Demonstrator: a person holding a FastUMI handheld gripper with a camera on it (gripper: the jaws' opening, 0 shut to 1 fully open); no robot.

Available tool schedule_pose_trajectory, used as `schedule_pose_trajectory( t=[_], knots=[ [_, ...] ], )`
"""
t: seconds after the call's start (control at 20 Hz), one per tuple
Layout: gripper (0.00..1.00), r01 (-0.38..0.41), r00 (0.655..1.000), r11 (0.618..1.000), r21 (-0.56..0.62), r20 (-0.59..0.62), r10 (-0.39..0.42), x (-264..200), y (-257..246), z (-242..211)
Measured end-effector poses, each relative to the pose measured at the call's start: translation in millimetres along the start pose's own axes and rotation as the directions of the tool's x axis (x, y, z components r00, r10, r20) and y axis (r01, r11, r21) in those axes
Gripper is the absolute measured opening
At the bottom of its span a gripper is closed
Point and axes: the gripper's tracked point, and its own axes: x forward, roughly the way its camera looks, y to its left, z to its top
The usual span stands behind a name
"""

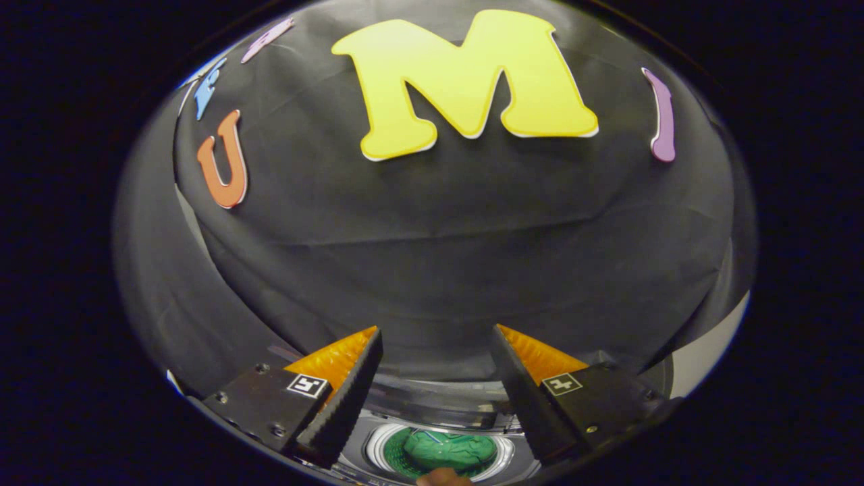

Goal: Put the clothes into the washing machine and then close the washing machine lid.

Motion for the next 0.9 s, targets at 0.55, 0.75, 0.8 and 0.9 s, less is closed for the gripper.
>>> schedule_pose_trajectory(
  t=[0.55,0.75,0.8,0.9],
  knots=[
    [1.00,0.050,0.997,0.999,0.000,-0.059,-0.050,17,-9,-22],
    [1.00,0.049,0.997,0.999,-0.010,-0.052,-0.049,16,-9,-23],
    [1.00,0.047,0.998,0.999,-0.009,-0.051,-0.047,16,-9,-22],
    [1.00,0.050,0.997,0.999,-0.011,-0.050,-0.051,15,-8,-25]
  ],
)
